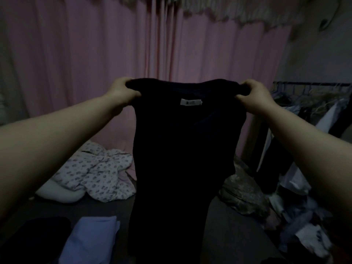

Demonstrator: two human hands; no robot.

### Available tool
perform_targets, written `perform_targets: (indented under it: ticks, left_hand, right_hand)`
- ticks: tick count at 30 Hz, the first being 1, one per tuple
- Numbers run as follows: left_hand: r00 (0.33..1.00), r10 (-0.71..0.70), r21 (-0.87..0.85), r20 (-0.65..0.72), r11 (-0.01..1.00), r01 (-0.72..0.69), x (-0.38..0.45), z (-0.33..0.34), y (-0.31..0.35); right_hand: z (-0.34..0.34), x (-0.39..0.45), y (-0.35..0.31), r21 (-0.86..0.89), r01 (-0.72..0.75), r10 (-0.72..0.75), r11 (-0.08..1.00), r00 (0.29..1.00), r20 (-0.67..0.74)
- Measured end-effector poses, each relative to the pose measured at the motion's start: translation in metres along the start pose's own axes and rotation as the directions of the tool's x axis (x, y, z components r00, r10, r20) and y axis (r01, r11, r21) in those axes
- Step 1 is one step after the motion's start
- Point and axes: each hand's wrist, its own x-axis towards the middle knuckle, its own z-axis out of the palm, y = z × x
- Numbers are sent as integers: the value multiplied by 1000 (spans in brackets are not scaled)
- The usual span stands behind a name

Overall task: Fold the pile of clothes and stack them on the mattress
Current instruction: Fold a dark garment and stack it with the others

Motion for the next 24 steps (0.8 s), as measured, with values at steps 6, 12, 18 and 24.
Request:
perform_targets:
  ticks: [6,12,18,24]
  left_hand:
    - [1000,18,-116,-17,993,-20,16,-9,12]
    - [998,46,-122,44,992,-41,12,-15,6]
    - [1000,19,-13,-4,1000,-19,16,-29,-2]
    - [998,-38,57,-54,998,41,27,-50,-22]
  right_hand:
    - [-2,15,-11,-38,20,-23,999,995,-98]
    - [15,22,-9,264,-74,69,962,997,30]
    - [19,23,-12,128,0,-20,992,988,154]
    - [30,4,-30,301,-51,-80,952,909,408]
